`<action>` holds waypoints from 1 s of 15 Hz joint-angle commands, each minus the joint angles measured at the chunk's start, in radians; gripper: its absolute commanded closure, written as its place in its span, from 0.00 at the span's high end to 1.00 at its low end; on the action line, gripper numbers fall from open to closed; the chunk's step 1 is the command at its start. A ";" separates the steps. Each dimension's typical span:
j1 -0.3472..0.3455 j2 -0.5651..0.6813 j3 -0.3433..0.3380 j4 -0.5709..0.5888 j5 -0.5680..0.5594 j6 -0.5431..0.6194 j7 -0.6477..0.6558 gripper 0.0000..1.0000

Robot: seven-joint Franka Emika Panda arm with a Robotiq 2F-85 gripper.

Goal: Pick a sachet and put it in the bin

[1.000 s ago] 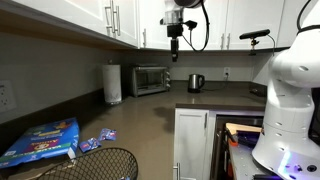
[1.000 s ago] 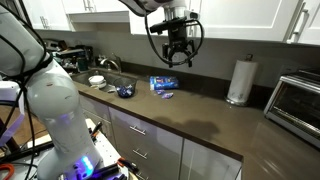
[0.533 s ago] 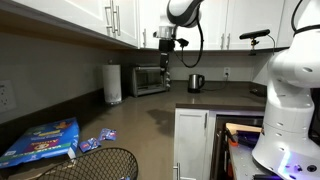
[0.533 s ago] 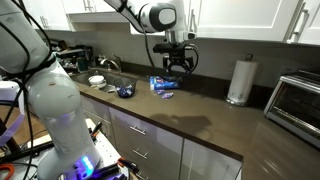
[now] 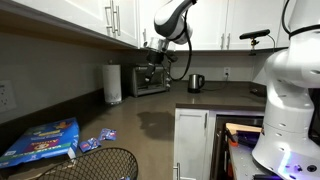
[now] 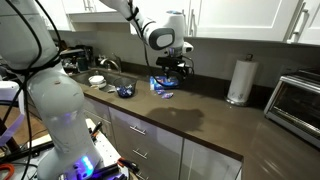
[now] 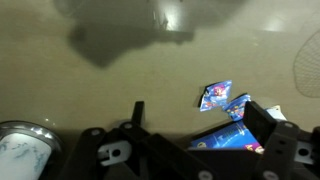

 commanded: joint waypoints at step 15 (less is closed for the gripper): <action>-0.097 0.493 0.278 0.339 0.148 0.170 -0.202 1.00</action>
